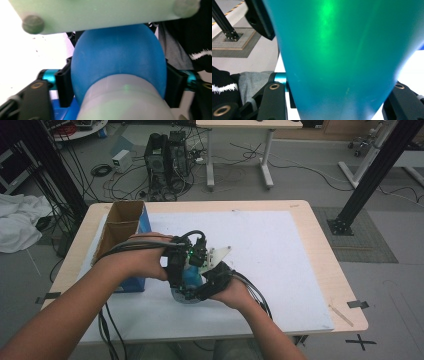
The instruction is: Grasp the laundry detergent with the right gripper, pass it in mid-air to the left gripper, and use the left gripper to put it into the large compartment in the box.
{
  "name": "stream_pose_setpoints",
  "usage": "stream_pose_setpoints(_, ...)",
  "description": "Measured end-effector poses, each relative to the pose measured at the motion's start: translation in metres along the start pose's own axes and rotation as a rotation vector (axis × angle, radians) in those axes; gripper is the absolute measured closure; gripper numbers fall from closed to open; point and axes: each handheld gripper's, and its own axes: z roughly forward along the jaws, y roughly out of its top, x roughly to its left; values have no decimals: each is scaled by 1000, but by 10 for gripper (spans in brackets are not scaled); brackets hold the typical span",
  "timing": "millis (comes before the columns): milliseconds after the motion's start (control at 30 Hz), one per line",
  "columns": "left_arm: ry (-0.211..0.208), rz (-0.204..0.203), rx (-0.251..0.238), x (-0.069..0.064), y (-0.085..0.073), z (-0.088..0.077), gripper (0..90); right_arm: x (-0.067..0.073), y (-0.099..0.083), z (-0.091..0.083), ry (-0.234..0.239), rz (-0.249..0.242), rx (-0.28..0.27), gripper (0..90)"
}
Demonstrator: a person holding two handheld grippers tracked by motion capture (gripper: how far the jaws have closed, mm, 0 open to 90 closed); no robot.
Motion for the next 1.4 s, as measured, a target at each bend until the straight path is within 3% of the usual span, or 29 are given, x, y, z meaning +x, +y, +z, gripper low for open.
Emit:
stream_pose_setpoints(167, 0, -9, 6, 1, 0, 0, 284, -2, 0, 1, -11, -21, -14, 448)
stream_pose_setpoints(200, -11, -45, -2, -2, 0, 1, 284, -2, 0, 1, -9, -19, -5, 449)
stream_pose_setpoints(233, -2, -12, 14, 1, 0, 0, 290, -1, 0, 1, -1, -13, -3, 448)
stream_pose_setpoints(400, 1, -10, 12, 2, 0, 1, 320, -1, 0, 1, 0, -1, 5, 449)
stream_pose_setpoints(567, -5, -16, 20, 2, 0, 1, 344, -2, 0, 2, -9, -25, -8, 449)
stream_pose_setpoints(733, -18, -19, 19, 2, 0, 2, 347, -1, 0, 2, 3, -8, 0, 449)
stream_pose_setpoints(833, -12, -27, 23, 3, 0, 2, 371, -2, 0, 3, -4, -27, -4, 449)
stream_pose_setpoints(1033, 2, -33, 31, 3, 0, 1, 377, 0, 0, 4, 7, -4, -3, 449)
stream_pose_setpoints(1200, -23, -62, 48, 3, 2, -1, 381, -1, 1, 3, 11, -14, -12, 449)
stream_pose_setpoints(1333, -35, -72, 46, 7, 3, -4, 383, -2, 0, 1, 35, 13, -19, 448)
stream_pose_setpoints(1400, -28, -70, 41, 8, 4, -4, 383, -4, 0, 0, 28, -10, -30, 443)
